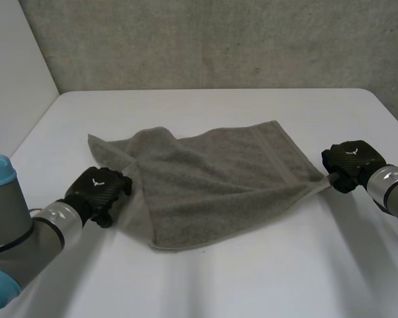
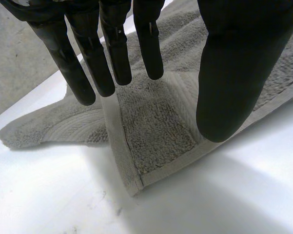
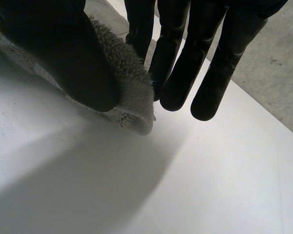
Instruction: Fold the towel.
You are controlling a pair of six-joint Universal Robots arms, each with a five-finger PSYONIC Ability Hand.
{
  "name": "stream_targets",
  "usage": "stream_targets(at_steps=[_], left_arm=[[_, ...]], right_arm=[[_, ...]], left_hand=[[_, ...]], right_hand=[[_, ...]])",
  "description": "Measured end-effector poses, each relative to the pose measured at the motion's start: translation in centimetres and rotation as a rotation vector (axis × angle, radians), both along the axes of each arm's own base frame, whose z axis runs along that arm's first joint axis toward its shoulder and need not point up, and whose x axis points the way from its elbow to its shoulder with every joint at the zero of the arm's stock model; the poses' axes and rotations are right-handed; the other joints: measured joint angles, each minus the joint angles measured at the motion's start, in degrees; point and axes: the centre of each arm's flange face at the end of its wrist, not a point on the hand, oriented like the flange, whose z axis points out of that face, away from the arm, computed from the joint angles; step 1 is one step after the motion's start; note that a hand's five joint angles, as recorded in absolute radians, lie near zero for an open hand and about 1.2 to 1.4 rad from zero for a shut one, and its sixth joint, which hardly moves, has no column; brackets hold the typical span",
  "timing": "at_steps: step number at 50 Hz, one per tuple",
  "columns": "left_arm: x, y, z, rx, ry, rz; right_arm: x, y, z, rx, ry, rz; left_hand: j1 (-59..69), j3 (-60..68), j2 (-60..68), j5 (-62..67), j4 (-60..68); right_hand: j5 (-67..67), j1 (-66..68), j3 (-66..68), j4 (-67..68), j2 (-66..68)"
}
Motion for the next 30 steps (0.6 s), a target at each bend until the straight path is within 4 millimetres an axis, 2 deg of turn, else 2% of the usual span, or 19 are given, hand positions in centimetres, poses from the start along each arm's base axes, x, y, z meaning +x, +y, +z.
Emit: stream_targets(at_steps=[9, 17, 24, 27, 29, 30], left_arm=[[0.4, -1.6, -1.4, -0.006, 0.019, -0.009], [0.3, -1.9, -2.9, 0.010, -0.001, -0.013], [0.3, -2.0, -3.3, 0.010, -0.019, -0.021], [0.3, -2.3, -3.2, -0.004, -0.021, -0.022], [0.3, -2.3, -3.1, -0.010, -0.021, -0.022], [0.2, -2.5, -2.9, -0.027, -0.019, -0.020]], right_arm=[[0.0, 0.1, -0.1, 0.001, 0.001, 0.002], [0.0, 0.1, -0.2, -0.008, 0.005, 0.003], [0.1, 0.1, -0.3, -0.013, 0.011, 0.007], [0.1, 0.1, -0.4, -0.013, 0.014, 0.009], [0.1, 0.1, -0.4, -0.012, 0.015, 0.010], [0.2, 0.1, -0.5, -0.010, 0.016, 0.011]], left_hand=[[-0.7, -0.9, -0.9, -0.9, -1.0], [-0.7, -0.9, -0.9, -0.9, -1.0], [0.3, 0.3, 0.4, 0.2, 0.2], [13.0, 13.7, 13.8, 13.9, 13.9], [13.8, 14.7, 14.7, 14.6, 14.5], [25.9, 25.7, 26.3, 25.7, 25.8]], right_hand=[[0.0, 0.0, 0.0, 0.0, 0.0], [0.0, 0.0, 0.0, 0.0, 0.0], [0.0, 0.0, 0.0, 0.0, 0.0], [0.0, 0.0, 0.0, 0.0, 0.0], [0.0, 0.0, 0.0, 0.0, 0.0], [0.0, 0.0, 0.0, 0.0, 0.0]])
